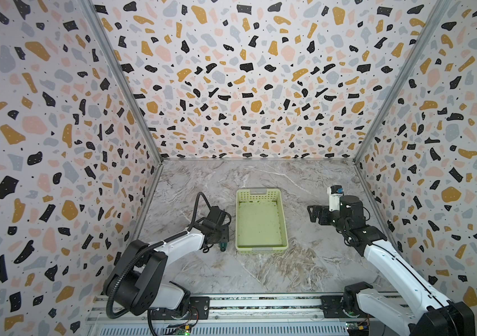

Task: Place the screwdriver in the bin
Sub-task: 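Lower the left gripper over the screwdriver handle and close on it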

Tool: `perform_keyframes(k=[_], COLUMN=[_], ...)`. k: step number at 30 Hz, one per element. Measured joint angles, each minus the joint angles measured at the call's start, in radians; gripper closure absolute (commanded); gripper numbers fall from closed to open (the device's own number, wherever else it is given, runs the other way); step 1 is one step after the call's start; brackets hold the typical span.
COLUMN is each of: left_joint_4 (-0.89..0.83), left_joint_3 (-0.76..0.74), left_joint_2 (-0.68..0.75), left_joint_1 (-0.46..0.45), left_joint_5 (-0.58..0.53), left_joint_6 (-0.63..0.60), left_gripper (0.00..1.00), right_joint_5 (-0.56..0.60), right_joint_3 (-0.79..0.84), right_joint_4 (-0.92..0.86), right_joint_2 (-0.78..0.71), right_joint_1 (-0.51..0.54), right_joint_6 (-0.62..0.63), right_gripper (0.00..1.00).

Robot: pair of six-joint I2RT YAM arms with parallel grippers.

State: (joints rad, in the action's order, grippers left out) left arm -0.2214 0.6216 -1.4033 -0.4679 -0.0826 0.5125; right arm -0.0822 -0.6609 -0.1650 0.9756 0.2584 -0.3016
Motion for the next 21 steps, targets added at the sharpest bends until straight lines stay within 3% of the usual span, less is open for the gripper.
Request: perform_keyframes(k=[21], left_joint_4=[-0.003], left_joint_3=[0.000], left_joint_2=[0.000], left_joint_1=[0.000], left_joint_5=[-0.061], left_joint_6=[-0.003], left_gripper=[0.58], right_joint_5=[0.000], right_joint_3=[0.006], right_joint_4=[-0.002], right_joint_2=[-0.021], right_joint_1=[0.000], right_joint_6=[0.000], right_gripper=[0.01])
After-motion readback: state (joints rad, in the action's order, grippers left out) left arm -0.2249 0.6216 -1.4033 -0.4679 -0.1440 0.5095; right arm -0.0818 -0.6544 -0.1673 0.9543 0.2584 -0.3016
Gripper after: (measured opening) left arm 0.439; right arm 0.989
